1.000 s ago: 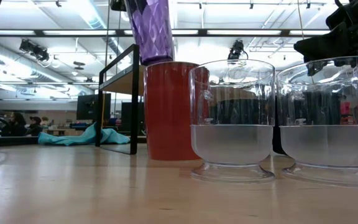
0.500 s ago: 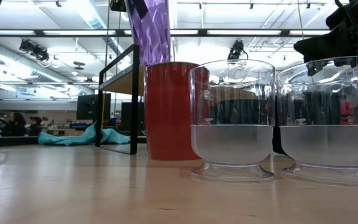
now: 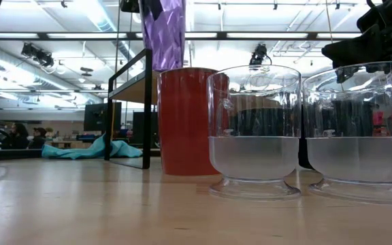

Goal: Stack small to large cups/mugs on shelf
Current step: Put the violet cup on the shelf

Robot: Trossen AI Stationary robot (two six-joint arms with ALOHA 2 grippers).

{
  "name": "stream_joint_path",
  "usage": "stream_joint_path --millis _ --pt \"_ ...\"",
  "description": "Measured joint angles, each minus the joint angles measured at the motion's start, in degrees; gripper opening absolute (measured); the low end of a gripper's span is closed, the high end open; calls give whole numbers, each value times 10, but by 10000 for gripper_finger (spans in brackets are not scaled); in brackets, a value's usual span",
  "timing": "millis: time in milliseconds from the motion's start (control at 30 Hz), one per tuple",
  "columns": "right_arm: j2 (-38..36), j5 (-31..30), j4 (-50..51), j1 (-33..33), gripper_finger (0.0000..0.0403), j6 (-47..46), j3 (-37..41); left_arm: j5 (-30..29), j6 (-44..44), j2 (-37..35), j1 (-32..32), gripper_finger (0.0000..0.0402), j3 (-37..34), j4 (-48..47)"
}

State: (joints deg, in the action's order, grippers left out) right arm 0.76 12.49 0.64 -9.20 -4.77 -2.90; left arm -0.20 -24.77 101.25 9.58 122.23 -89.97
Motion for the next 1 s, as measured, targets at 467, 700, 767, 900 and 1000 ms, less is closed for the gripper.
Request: stream_joint_path --millis 467,700,767,900,1000 --pt "0 0 0 0 39 0 0 30 -12 0 -6 140 0 0" --pt "0 0 0 0 39 0 0 37 -16 0 -9 157 0 0" --pt "0 0 0 0 39 0 0 42 -16 0 -9 157 0 0" --pt "0 0 0 0 39 0 0 49 -20 0 -15 156 0 0" --pt "0 0 0 0 39 0 0 50 -23 0 -15 157 0 0"
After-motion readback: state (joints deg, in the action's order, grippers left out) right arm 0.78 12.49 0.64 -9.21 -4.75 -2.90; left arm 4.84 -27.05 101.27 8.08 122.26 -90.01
